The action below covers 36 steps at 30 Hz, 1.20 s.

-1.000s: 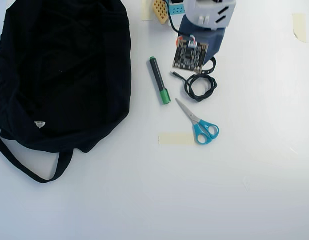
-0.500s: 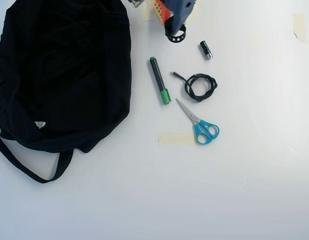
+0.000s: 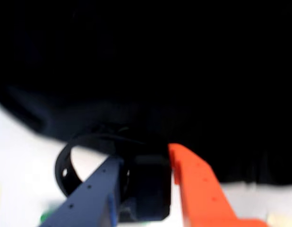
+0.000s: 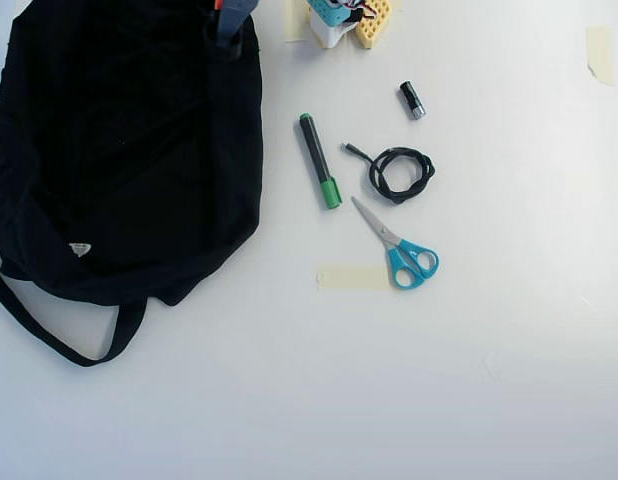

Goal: Put the bike light into the black bag

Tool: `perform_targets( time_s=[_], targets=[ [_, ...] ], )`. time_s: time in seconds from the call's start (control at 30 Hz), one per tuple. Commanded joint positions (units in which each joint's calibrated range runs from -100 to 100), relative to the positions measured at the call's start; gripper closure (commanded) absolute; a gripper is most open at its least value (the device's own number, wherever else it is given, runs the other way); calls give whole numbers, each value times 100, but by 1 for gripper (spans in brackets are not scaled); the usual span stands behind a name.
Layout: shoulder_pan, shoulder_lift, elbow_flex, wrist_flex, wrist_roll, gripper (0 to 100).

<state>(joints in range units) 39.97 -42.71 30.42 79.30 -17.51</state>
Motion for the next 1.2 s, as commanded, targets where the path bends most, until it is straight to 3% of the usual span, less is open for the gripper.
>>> perform_targets(
  time_s=[0.0, 0.13, 0.37, 0.4, 0.43, 0.5, 0.57, 0.67, 0.73, 0.87, 0.9, 0.97, 1.17],
  targets=[
    [356, 836, -122, -1135, 356, 98],
    [909, 2155, -248, -2203, 807, 98],
    [1366, 4554, -1722, -2375, 1080, 98],
    [1358, 4587, -1740, -2323, 1064, 96],
    [1343, 4579, -1731, -2289, 1064, 85],
    [1276, 4454, -1749, -2177, 933, 75],
    [1067, 4247, -1901, -1867, 917, 74],
    [805, 2454, -1901, -954, 770, 74],
    [251, 1483, -1901, -325, 644, 74],
    [-2247, -44, -1812, -135, 524, 75],
    [-2741, -185, -1812, -135, 524, 82],
    [-3257, -193, -1614, -135, 519, 98],
    [-4049, -1322, 354, 20, 267, 98]
  ],
)
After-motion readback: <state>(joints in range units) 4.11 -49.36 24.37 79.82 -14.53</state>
